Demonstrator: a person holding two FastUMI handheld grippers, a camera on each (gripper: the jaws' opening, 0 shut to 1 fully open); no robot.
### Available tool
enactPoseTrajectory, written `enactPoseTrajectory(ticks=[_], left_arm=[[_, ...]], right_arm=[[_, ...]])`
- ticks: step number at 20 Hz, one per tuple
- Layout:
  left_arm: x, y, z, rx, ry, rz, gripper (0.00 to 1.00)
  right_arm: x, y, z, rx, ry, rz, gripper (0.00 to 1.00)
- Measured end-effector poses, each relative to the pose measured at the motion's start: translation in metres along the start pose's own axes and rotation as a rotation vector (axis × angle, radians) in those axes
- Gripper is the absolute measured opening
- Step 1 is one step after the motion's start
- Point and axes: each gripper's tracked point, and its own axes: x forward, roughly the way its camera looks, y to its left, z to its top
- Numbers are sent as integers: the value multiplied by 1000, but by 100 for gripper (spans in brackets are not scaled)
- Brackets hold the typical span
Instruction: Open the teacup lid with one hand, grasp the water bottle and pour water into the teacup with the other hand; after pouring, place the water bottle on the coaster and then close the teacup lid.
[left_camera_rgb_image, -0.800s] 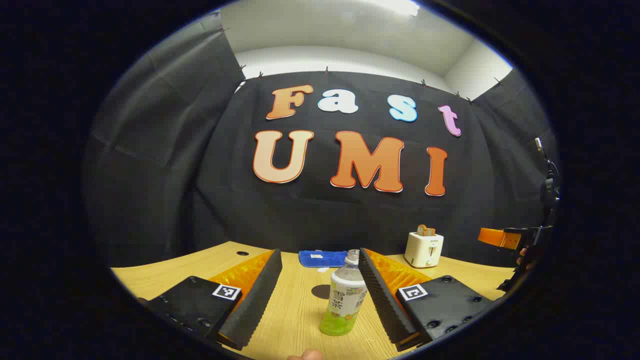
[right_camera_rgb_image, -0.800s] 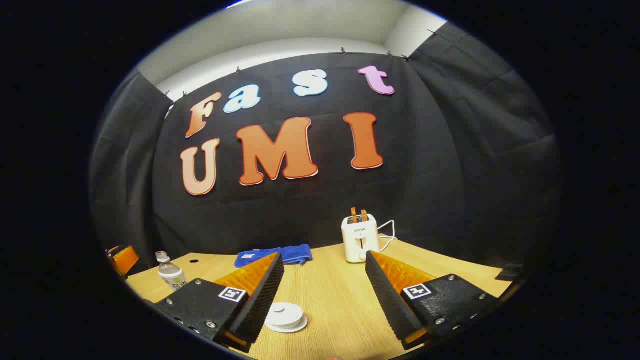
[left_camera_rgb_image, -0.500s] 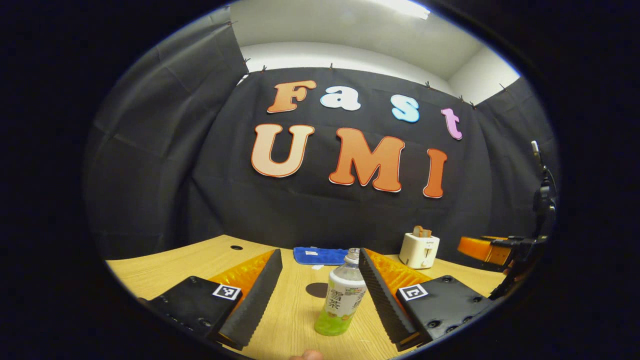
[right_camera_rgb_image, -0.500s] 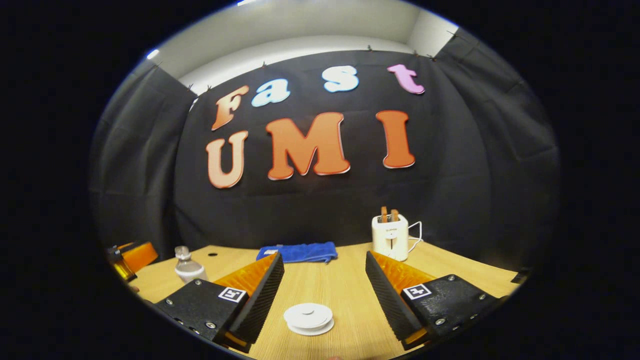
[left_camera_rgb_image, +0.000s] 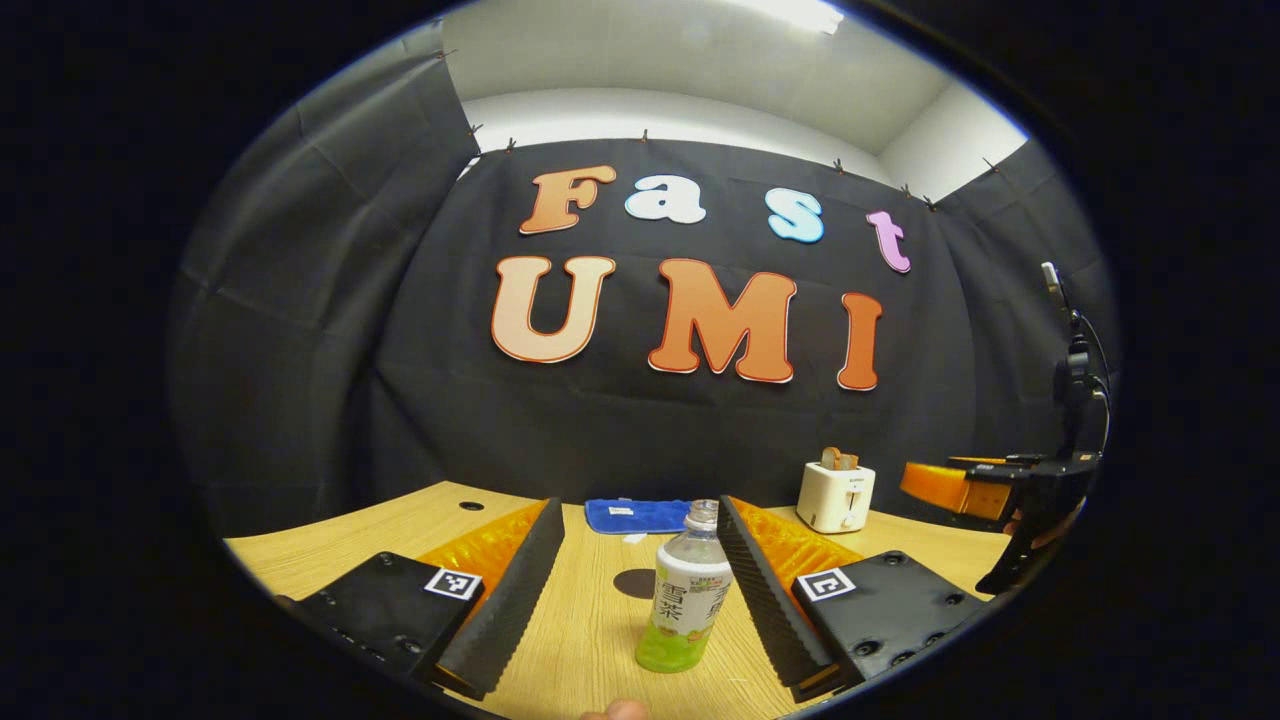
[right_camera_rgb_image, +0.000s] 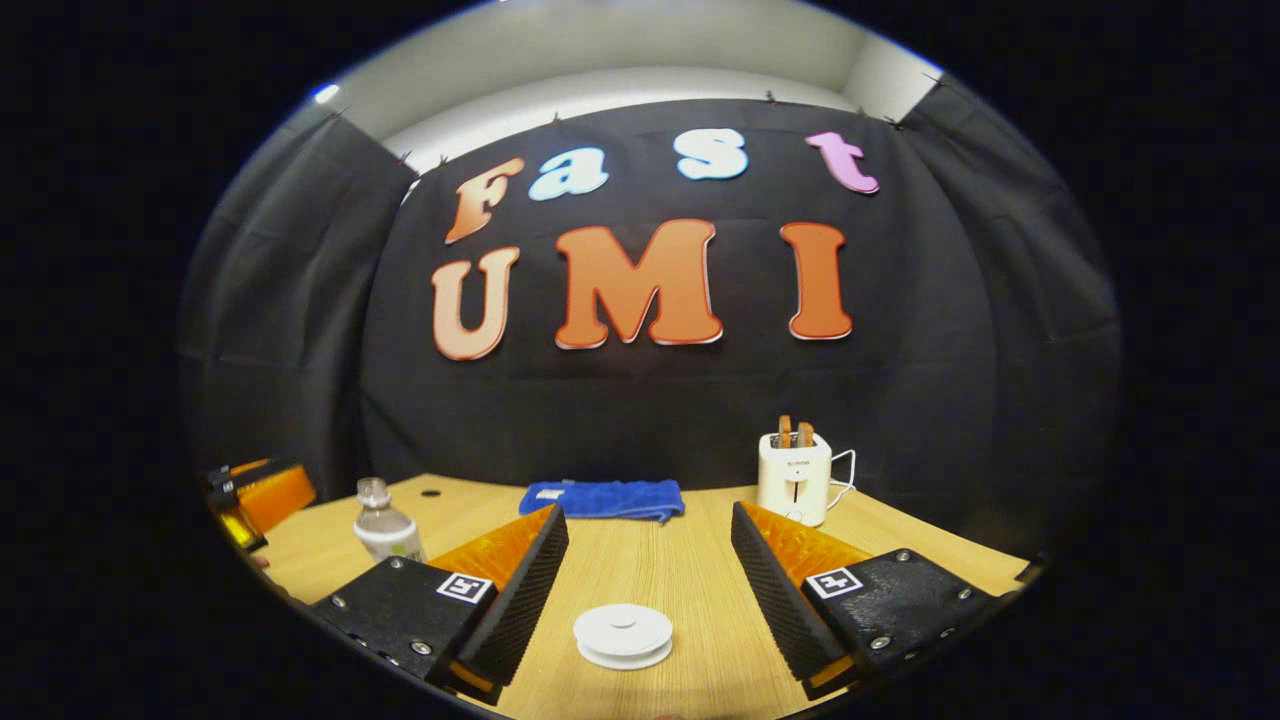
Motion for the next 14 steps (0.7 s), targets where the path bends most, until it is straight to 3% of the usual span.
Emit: enactPoseTrajectory(ticks=[4, 6, 14], left_arm=[[1, -5, -6, -5, 12, -16, 99], [-2, -7, -12, -15, 32, -25, 99], [-3, 0, -20, 9, 53, -21, 99]], right_arm=[[1, -3, -42, 16, 101, -12, 98], [0, 2, -41, 9, 110, -3, 98], [18, 21, -90, -140, 216, 8, 99]])
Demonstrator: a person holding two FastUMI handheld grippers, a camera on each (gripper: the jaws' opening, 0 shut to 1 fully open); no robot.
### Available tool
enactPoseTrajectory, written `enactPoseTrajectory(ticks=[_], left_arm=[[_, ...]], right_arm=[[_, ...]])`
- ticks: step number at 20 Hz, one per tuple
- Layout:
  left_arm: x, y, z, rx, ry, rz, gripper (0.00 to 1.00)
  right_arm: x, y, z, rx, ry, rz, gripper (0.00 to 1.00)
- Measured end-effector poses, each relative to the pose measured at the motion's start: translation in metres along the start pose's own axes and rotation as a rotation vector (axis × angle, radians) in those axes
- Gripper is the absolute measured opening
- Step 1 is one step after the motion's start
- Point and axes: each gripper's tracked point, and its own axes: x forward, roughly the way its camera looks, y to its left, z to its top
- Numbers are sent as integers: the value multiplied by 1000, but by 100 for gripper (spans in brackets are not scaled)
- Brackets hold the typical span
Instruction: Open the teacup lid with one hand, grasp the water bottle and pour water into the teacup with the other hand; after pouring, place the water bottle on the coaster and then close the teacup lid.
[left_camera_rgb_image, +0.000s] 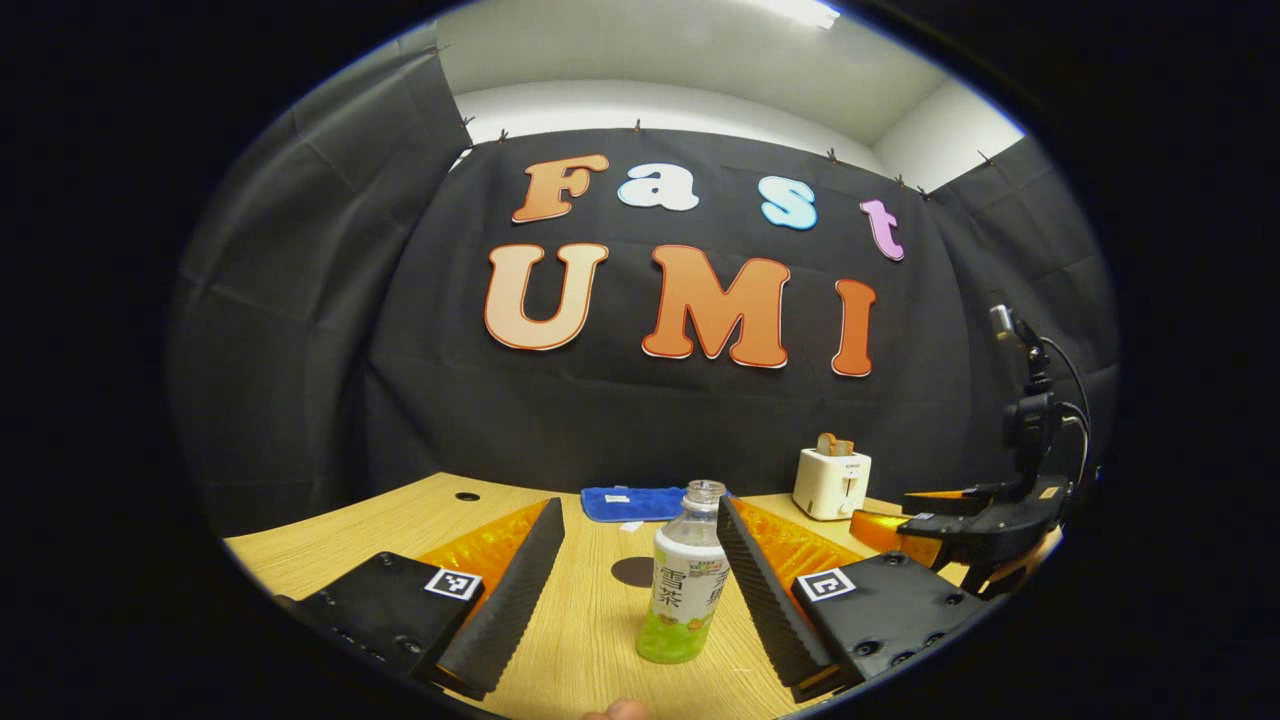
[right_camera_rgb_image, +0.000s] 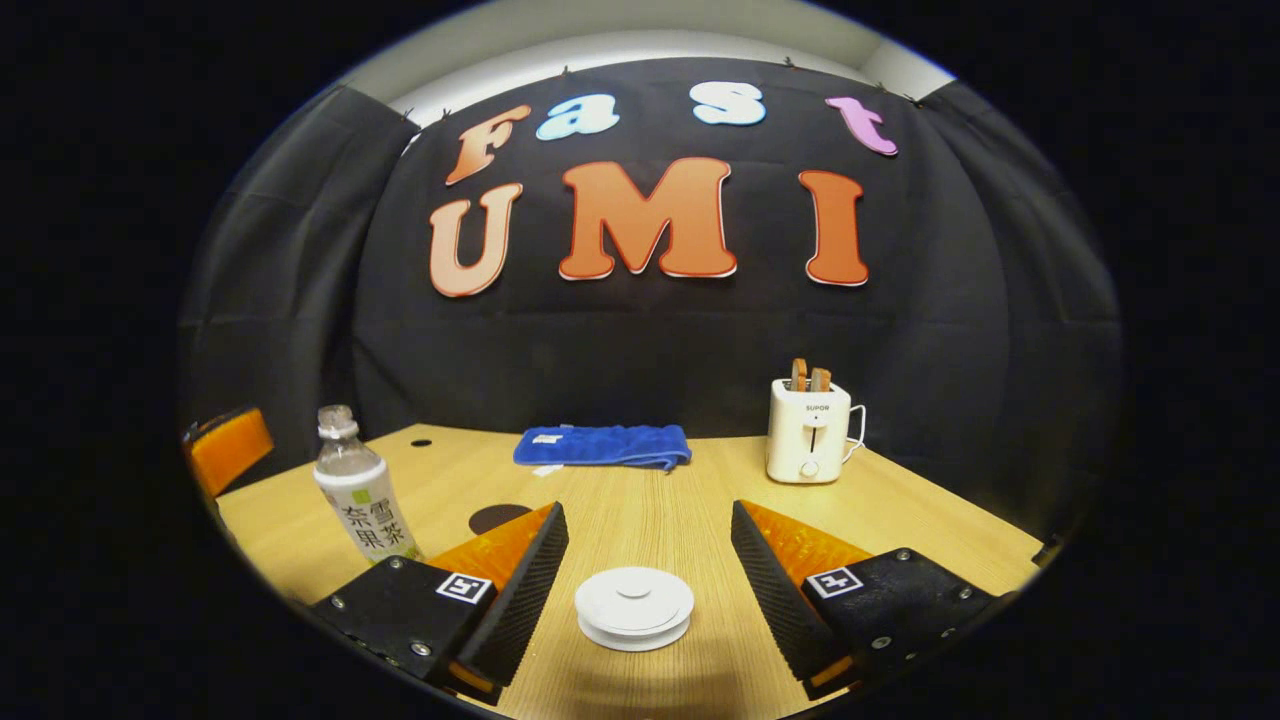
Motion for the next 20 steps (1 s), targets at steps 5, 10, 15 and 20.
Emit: enactPoseTrajectory(ticks=[5, 10, 15, 20], left_arm=[[4, 4, -12, 6, 32, 10, 98], [5, 5, -15, 14, 42, 10, 99], [5, 6, -19, 11, 53, 14, 99], [5, 6, -21, 23, 56, 13, 99]], right_arm=[[21, 3, -37, -34, 114, -4, 99], [28, 6, -59, 3, 195, 13, 86], [27, 7, -60, -8, 204, 17, 63], [25, 14, -62, -3, 215, 42, 42]])
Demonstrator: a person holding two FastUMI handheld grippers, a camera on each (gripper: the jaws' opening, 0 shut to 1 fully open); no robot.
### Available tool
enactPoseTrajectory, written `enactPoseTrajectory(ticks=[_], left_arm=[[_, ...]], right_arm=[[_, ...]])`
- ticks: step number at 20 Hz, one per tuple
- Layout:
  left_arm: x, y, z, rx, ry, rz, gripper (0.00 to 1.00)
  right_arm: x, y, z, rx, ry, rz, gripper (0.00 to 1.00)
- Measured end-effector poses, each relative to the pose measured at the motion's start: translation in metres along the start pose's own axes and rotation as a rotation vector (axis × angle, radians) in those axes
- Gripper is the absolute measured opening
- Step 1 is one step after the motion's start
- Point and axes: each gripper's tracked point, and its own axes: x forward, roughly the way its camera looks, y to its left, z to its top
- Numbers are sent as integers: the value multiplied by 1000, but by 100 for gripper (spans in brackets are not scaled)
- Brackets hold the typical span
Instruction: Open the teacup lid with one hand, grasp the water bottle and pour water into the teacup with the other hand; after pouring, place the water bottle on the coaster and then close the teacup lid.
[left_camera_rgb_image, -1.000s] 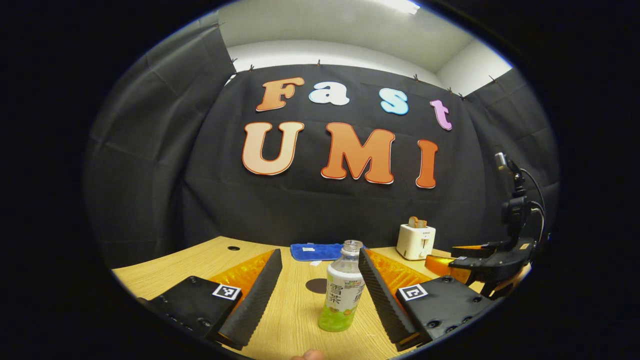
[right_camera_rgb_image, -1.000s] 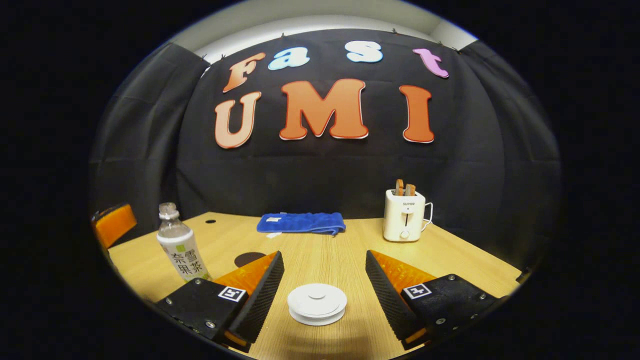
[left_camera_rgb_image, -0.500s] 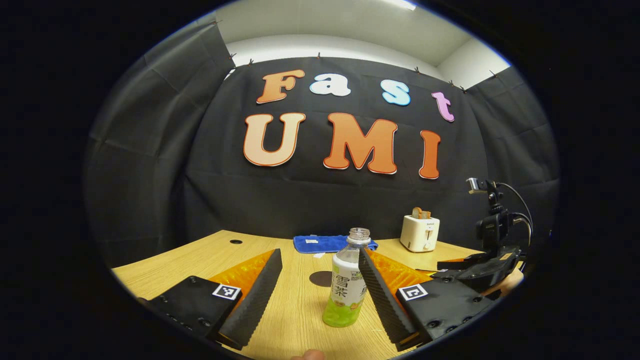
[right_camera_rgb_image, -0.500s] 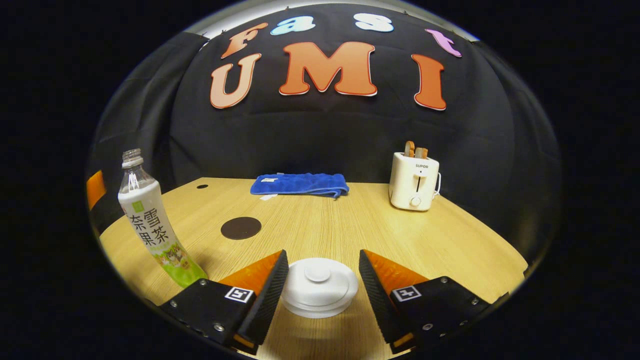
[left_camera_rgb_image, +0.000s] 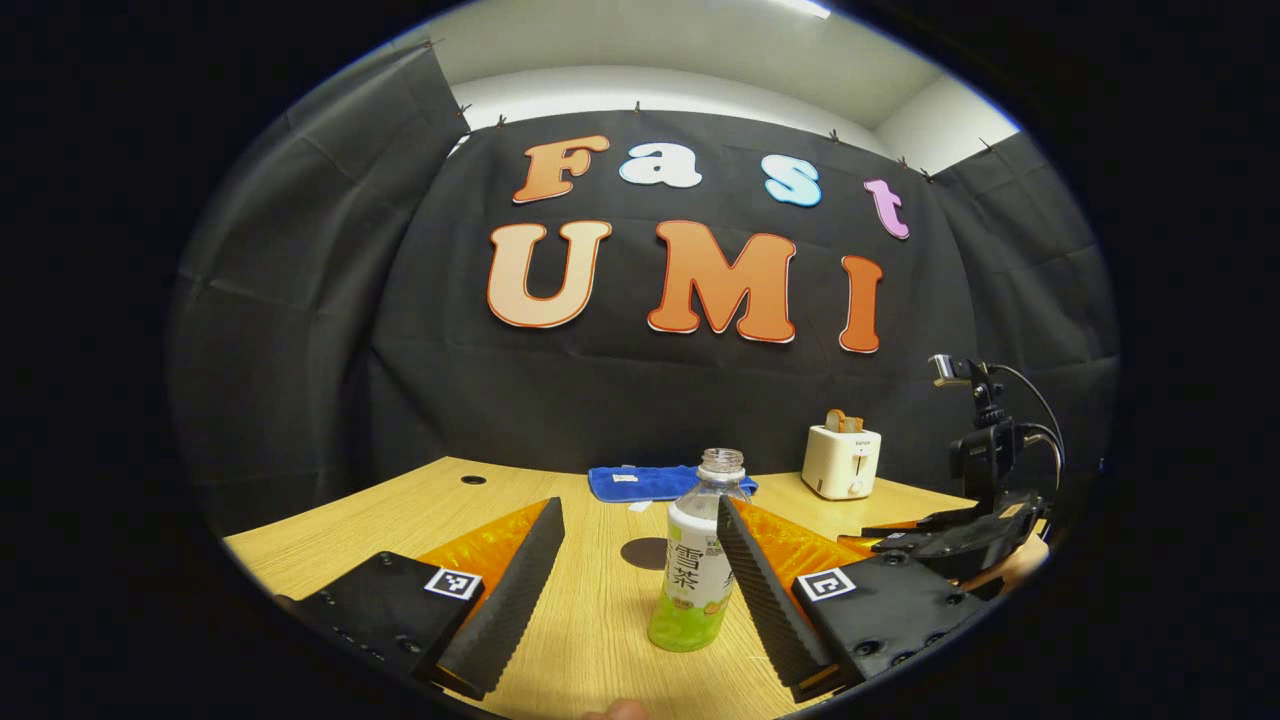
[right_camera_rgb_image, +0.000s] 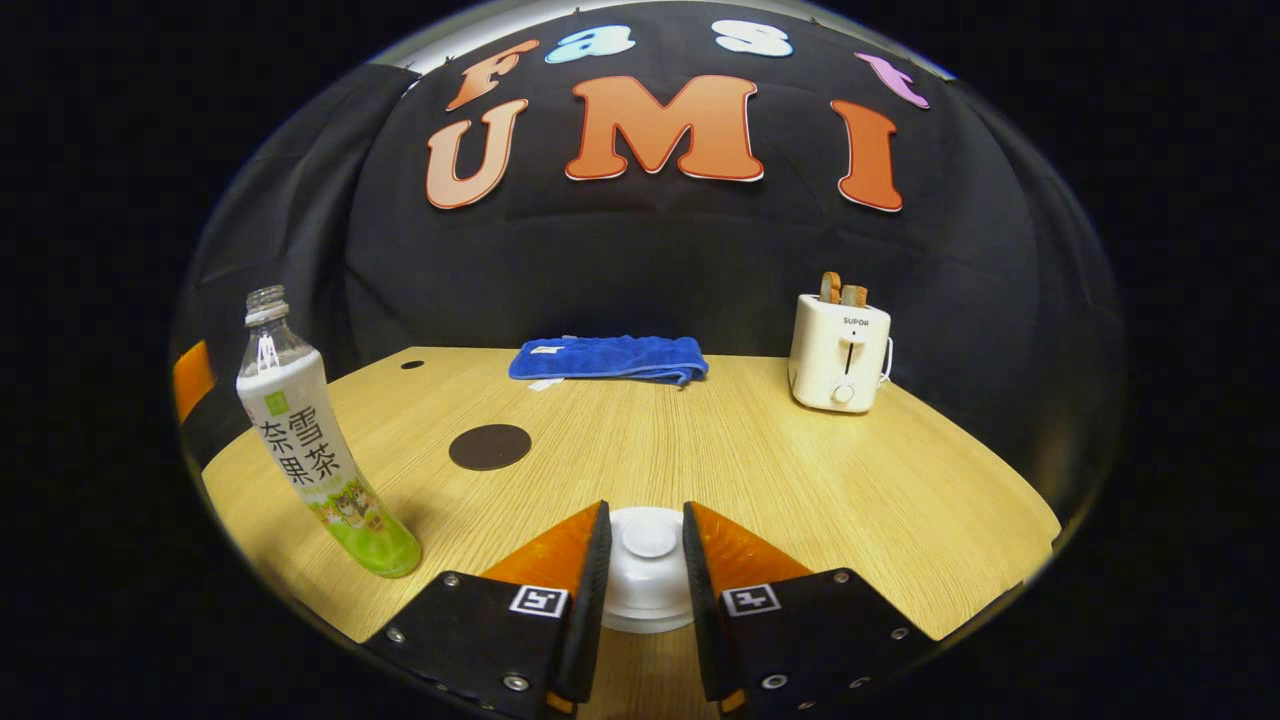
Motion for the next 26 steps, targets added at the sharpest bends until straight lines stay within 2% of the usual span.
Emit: enactPoseTrajectory(ticks=[1, 2, 3, 7, 13, 20, 26], left_arm=[[-1, -1, 0, 4, 1, 1, 99], [-1, 0, 0, 5, 3, 0, 99], [-1, 0, -1, 4, 4, -2, 99], [1, 0, -4, 0, 10, 0, 99], [0, -1, -7, -4, 23, -6, 99], [-1, -29, -32, -26, 88, -86, 99], [9, -36, -70, -1, 178, -97, 99]], right_arm=[[0, -1, 0, -9, -1, -7, 36], [0, -3, 2, -13, -8, -13, 36], [0, -4, 2, -12, -5, -13, 29], [0, -5, 2, 1, -7, -7, 23], [-20, -18, 33, 34, -104, -8, 21], [-29, -76, 37, 98, -119, -116, 21], [-34, -111, 35, 142, -117, -179, 21]])
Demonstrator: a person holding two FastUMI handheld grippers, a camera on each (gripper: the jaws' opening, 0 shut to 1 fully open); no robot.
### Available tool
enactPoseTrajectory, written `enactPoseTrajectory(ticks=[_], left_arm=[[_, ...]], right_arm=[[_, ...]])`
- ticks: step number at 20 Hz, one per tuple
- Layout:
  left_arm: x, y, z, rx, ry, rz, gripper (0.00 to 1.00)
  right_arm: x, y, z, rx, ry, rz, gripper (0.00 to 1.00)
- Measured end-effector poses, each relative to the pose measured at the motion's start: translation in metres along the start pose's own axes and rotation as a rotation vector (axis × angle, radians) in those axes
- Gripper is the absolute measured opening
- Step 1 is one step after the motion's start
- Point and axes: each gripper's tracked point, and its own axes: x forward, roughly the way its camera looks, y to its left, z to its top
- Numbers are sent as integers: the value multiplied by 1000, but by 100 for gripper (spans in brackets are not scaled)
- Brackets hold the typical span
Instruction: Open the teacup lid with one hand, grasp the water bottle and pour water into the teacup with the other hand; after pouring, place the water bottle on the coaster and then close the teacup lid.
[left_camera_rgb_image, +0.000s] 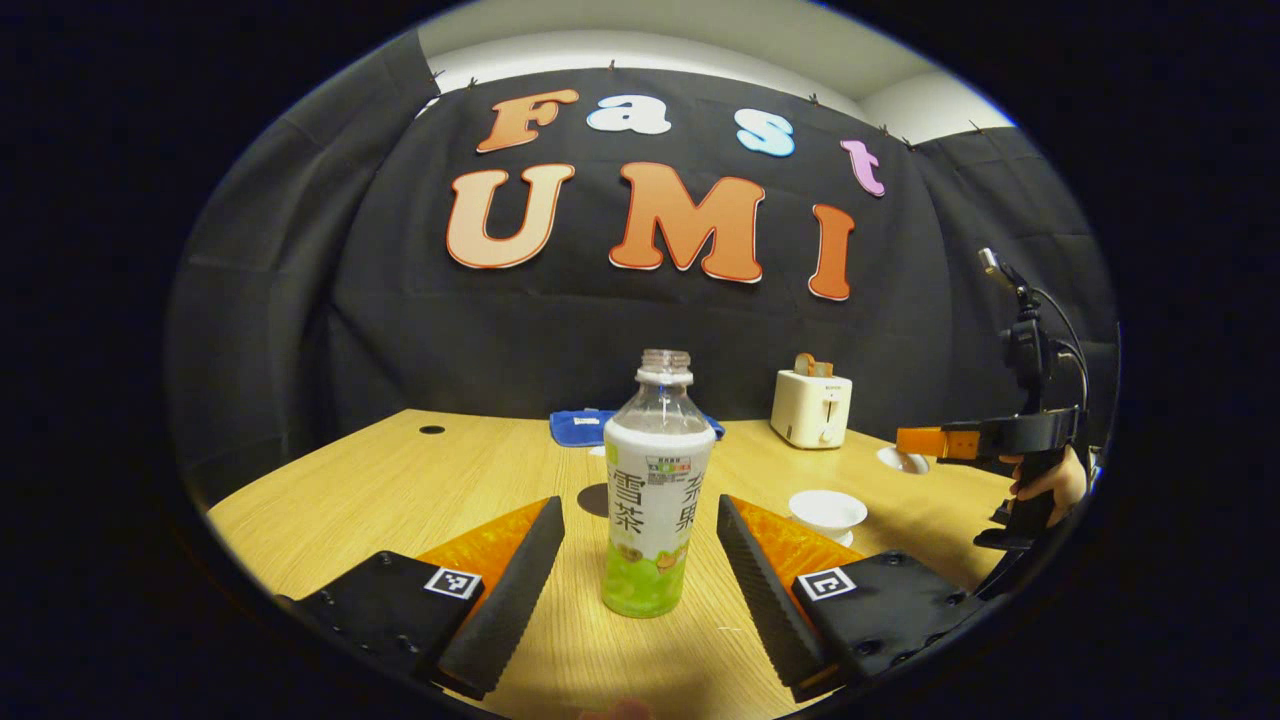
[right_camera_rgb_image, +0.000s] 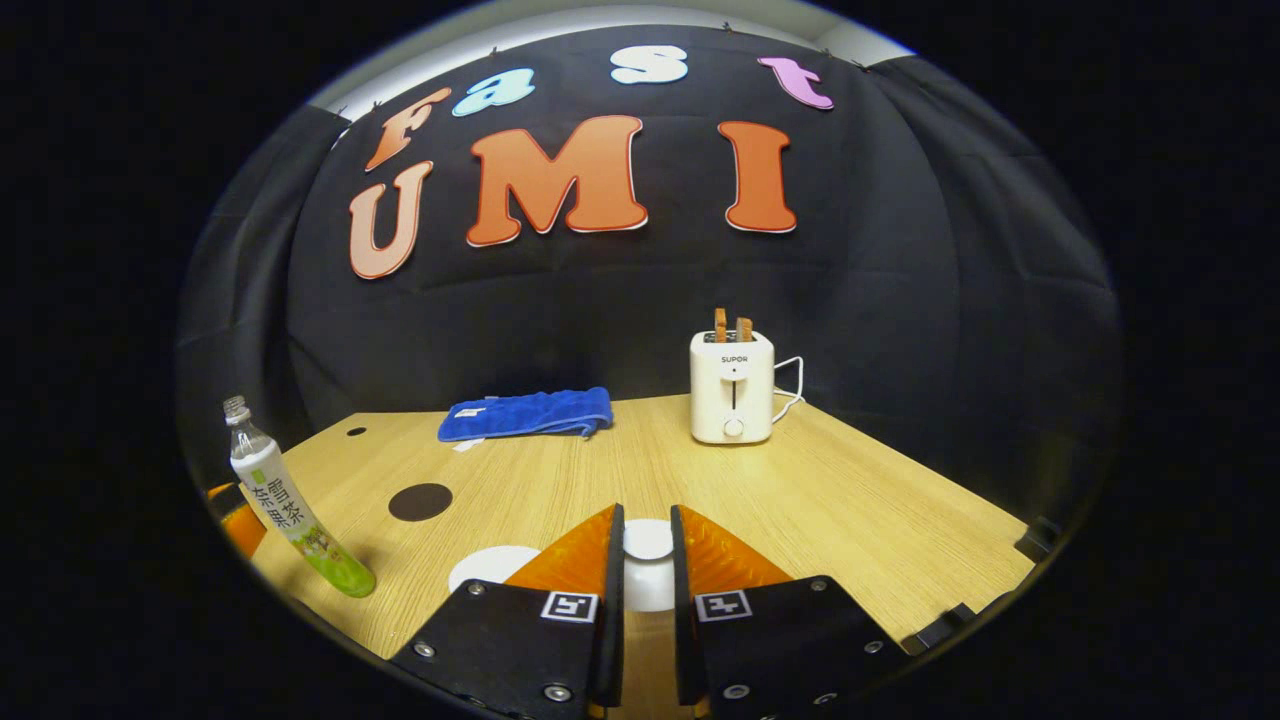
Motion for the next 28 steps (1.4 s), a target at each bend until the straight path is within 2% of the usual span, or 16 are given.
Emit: enactPoseTrajectory(ticks=[5, 15, 17, 18, 21, 24, 28], left_arm=[[17, -2, -19, -19, 56, 4, 99], [48, -10, -47, 14, 176, -8, 99], [49, -6, -46, 34, 181, 7, 84], [53, -6, -46, 41, 178, 9, 72], [54, -9, -45, 57, 195, 3, 66], [55, -20, -37, 109, 192, -15, 67], [63, -34, -26, 229, 185, -44, 68]], right_arm=[[-1, -12, 2, 21, -2, -21, 21], [-3, -14, 0, 19, 12, -18, 21], [-4, -16, 0, 21, 11, -19, 22], [-4, -16, 0, 23, 11, -18, 22], [-4, -19, 0, 27, 15, -21, 21], [-4, -22, 0, 31, 16, -28, 22], [-7, -27, 3, 38, 9, -33, 21]])
